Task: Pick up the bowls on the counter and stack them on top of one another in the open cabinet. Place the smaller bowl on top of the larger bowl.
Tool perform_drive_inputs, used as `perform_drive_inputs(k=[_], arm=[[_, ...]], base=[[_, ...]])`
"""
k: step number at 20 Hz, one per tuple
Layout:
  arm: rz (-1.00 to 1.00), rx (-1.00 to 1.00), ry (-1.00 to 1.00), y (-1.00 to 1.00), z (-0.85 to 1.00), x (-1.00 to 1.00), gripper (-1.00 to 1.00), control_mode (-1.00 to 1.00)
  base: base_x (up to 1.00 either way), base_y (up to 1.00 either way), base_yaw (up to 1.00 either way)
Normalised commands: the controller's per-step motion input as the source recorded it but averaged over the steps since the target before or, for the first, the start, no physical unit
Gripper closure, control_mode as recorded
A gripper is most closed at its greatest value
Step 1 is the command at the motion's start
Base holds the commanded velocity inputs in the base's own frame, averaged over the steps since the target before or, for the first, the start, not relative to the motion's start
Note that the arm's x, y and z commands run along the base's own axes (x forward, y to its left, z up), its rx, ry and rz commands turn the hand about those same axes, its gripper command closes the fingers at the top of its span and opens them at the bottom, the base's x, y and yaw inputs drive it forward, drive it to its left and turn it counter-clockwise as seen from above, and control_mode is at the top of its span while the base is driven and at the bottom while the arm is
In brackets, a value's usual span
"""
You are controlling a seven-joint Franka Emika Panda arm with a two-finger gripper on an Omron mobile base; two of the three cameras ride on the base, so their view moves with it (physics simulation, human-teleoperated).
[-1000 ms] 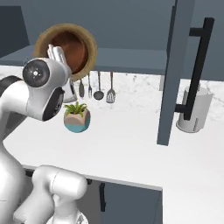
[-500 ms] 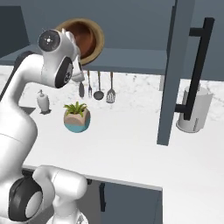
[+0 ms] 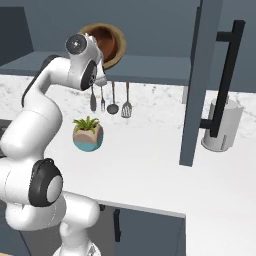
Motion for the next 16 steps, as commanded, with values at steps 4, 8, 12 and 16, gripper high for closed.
perform_drive_inputs(k=[4, 8, 12, 16], arm=[[-0.03, 0.00, 0.03, 0.00, 0.00, 0.60, -1.00, -1.00], [-0.02, 0.00, 0.00, 0.00, 0.00, -0.01, -1.00, -1.00], [-0.02, 0.00, -0.11, 0.00, -0.02, -0.44, -1.00, -1.00], [-0.03, 0.02, -0.24, -0.09, 0.00, -0.85, -1.00, -1.00]], base=[[0.00, 0.00, 0.00], [0.00, 0.00, 0.00], [0.00, 0.00, 0.00], [0.00, 0.00, 0.00]])
